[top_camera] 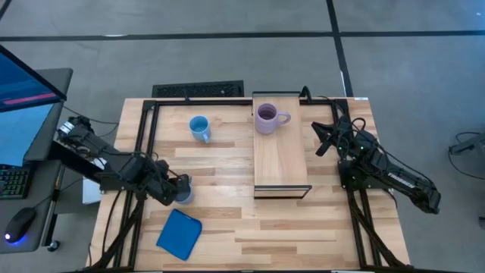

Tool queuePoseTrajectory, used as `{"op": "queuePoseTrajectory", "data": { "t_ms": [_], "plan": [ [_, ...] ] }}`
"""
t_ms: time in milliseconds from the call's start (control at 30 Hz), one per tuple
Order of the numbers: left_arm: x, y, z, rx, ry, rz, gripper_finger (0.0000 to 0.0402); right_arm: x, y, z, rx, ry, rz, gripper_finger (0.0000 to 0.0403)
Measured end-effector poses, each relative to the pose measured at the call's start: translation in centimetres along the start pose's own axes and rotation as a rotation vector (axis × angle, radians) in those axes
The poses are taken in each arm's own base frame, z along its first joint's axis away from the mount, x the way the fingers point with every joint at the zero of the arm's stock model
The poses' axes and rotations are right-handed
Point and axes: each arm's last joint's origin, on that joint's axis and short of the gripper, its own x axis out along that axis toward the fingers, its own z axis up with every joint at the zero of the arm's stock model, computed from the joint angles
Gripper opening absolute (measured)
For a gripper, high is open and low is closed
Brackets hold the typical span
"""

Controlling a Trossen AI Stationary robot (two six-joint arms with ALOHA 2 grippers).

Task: Stack small to large cups/mugs on shelf
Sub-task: Put the blue mug on the shelf

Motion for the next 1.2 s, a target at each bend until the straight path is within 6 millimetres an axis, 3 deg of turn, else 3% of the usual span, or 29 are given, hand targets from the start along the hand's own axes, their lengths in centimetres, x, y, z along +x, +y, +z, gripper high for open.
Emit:
{"op": "queuePoseTrajectory", "data": {
  "t_ms": [400,833,1200],
  "plan": [
    [2.1,-0.7,-0.9,0.015,-0.047,0.094,0.0112,0.0,0.0,0.0,0.0,-0.002,0.001,0.0064],
    [2.0,-0.5,-2.3,0.099,-0.04,-0.003,0.0112,0.0,0.0,0.0,0.0,-0.002,0.0,0.0064],
    [2.0,-0.2,-1.9,0.053,0.055,0.145,0.0112,0.0,0.0,0.0,-0.001,-0.002,0.0,0.0064]
  ]
}}
